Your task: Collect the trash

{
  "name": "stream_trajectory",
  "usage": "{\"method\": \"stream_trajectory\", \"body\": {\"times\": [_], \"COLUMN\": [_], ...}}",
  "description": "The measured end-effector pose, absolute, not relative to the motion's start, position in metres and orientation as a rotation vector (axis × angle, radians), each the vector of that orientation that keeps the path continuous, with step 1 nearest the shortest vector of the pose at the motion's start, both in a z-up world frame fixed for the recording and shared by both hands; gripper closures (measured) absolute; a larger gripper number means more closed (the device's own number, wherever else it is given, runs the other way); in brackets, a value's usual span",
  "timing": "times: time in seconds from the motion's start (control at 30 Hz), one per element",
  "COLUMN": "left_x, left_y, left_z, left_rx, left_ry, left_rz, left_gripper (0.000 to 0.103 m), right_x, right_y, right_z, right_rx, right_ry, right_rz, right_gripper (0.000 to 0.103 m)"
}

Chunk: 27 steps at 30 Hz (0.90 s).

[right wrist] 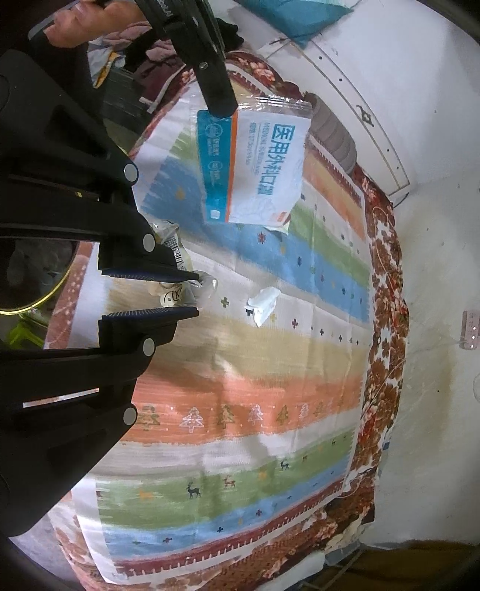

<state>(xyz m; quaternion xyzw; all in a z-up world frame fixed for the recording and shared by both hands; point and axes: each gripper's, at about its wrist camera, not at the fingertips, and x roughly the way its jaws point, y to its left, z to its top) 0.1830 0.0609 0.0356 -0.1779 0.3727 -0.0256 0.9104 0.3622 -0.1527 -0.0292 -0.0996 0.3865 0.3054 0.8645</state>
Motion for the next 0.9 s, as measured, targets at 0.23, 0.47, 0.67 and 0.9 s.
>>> {"method": "stream_trajectory", "body": {"times": [0.23,0.47,0.67,0.9], "left_x": [0.152,0.128,0.103,0.076], "left_y": [0.058,0.052,0.039,0.029], "left_z": [0.038,0.036,0.037,0.037], "left_rx": [-0.426,-0.431,-0.401,-0.401], "left_ry": [0.759,0.758,0.734,0.715], "left_rz": [-0.087,-0.106,-0.134,-0.183], "left_gripper": [0.103,0.103,0.103,0.103], "right_x": [0.336,0.317,0.297,0.264], "right_y": [-0.165,-0.176,-0.183,-0.192], "right_z": [-0.02,-0.023,-0.023,-0.022], "right_rx": [-0.189,-0.201,-0.185,-0.192], "right_ry": [0.792,0.798,0.794,0.736], "right_rz": [0.667,0.648,0.666,0.662], "right_gripper": [0.091,0.091,0.091,0.091]}}
